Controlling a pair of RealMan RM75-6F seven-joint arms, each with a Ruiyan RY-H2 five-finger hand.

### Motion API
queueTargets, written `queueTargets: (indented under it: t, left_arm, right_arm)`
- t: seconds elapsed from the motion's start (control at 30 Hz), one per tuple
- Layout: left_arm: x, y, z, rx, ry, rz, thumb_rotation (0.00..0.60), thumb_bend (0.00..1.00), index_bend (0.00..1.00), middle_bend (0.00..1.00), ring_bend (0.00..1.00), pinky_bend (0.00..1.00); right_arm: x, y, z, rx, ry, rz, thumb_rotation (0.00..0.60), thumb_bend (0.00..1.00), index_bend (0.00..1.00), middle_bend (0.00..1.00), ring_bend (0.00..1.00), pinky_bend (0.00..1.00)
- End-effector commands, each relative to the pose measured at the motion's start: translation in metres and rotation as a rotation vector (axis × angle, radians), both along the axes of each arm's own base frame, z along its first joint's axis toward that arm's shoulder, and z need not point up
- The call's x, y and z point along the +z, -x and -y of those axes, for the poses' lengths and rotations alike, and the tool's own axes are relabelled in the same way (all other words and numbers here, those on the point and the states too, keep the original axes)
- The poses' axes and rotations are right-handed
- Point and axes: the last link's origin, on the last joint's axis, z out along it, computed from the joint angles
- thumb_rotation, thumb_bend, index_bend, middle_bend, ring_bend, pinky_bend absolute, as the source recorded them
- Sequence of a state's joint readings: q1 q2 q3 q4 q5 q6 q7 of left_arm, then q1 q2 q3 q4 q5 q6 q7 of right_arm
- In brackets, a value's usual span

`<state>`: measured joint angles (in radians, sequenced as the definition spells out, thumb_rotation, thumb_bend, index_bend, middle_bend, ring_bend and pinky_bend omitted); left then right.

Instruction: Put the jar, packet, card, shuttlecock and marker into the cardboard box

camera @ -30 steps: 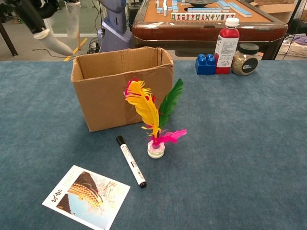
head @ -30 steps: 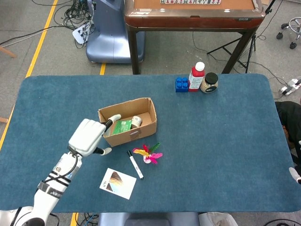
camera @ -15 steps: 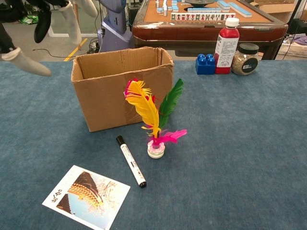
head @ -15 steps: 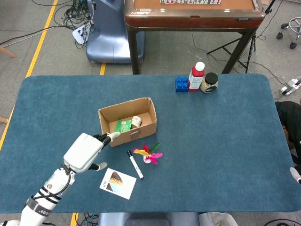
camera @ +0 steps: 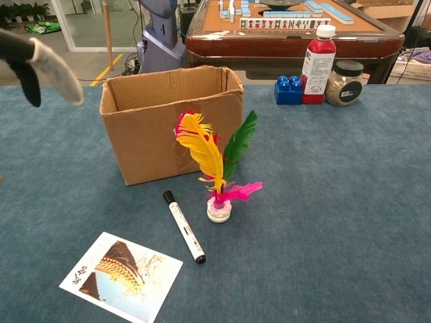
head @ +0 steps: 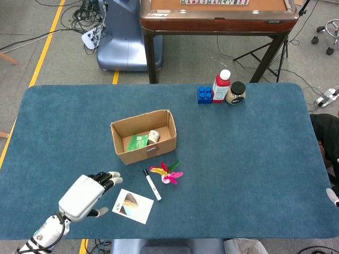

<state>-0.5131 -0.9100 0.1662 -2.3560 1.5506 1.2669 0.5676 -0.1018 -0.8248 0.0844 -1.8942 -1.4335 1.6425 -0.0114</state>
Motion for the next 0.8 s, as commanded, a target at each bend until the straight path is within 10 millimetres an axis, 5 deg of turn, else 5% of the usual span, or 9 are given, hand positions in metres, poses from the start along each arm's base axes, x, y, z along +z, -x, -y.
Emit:
queueTargets:
  t: [0.03,0.4,0.53,0.8]
  left_arm:
    - [-0.002,0.011,0.013,0.039,0.012,-0.020,0.600,0.06,0.30,0.28,0.35,0.61]
    - [-0.022,0.040,0.018,0.039,-0.009,0.012,0.600,0.06,0.37,0.41,0.43,0.62]
    - [-0.034,0.052,0.021,0.042,-0.013,0.009,0.600,0.06,0.38,0.52,0.56,0.71]
    - [-0.052,0.073,0.031,0.082,0.005,0.007,0.600,0.06,0.39,0.62,0.66,0.83]
  right_arm:
    - [-0.001,0.000,0.000,-0.001,0.001,-0.002,0.600,0.19,0.26,0.35,0.26,0.39]
    - [0.000,0.001,0.000,-0.010,0.008,-0.005,0.600,0.19,0.26,0.35,0.26,0.39]
    - [0.000,0.001,0.000,-0.012,0.008,-0.006,0.600,0.19,0.26,0.35,0.26,0.39]
    - [-0.001,0.001,0.001,-0.015,0.003,-0.009,0.600,0.19,0.26,0.35,0.26,0.39]
